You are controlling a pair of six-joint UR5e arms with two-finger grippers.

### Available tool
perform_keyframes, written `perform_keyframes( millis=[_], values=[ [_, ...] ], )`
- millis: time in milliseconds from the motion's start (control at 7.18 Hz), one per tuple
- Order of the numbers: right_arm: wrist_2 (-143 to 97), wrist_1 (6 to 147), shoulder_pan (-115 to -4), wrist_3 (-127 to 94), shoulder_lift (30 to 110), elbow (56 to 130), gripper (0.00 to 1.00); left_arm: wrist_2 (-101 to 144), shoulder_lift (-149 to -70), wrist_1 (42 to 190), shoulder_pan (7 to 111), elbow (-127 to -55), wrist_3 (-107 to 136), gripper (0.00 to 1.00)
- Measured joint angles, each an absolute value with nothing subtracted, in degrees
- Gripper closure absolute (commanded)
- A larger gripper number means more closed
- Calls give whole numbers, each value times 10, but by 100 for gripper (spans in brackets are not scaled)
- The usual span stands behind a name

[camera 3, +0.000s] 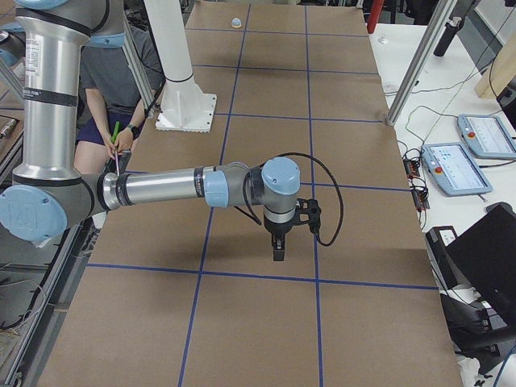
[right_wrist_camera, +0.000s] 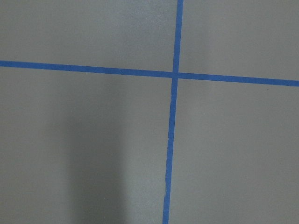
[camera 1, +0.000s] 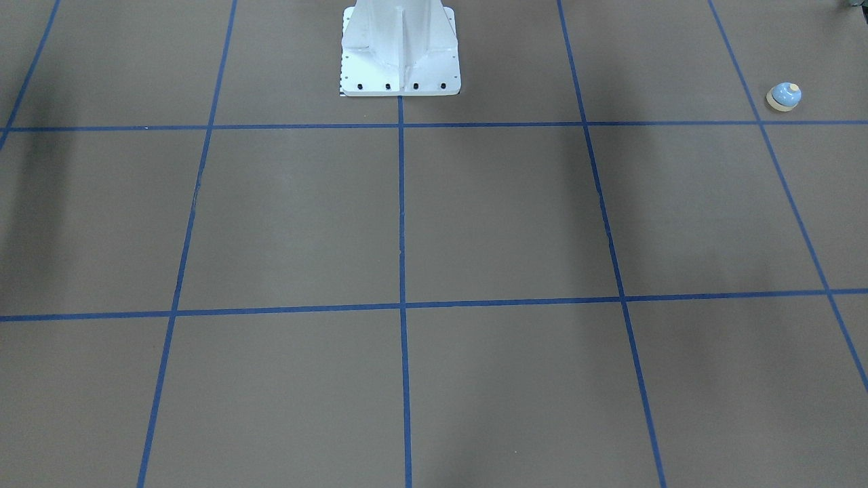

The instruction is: Place and press bell with both arms

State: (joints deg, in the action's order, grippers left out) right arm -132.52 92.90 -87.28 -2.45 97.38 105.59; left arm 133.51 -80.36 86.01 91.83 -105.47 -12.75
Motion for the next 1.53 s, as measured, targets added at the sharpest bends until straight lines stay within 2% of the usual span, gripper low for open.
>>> perform_keyframes(
  millis=[557, 975, 1532],
  values=[
    [-1330, 920, -873, -27, 967, 1055, 0, 1294, -818, 865, 919, -1061, -121, 0],
    [-1331, 839, -873, -32, 962, 1053, 0, 1288, -847, 907, 921, -1073, -121, 0],
    [-1335, 802, -872, -26, 967, 1054, 0, 1283, -864, 973, 922, -1044, -96, 0]
  ],
)
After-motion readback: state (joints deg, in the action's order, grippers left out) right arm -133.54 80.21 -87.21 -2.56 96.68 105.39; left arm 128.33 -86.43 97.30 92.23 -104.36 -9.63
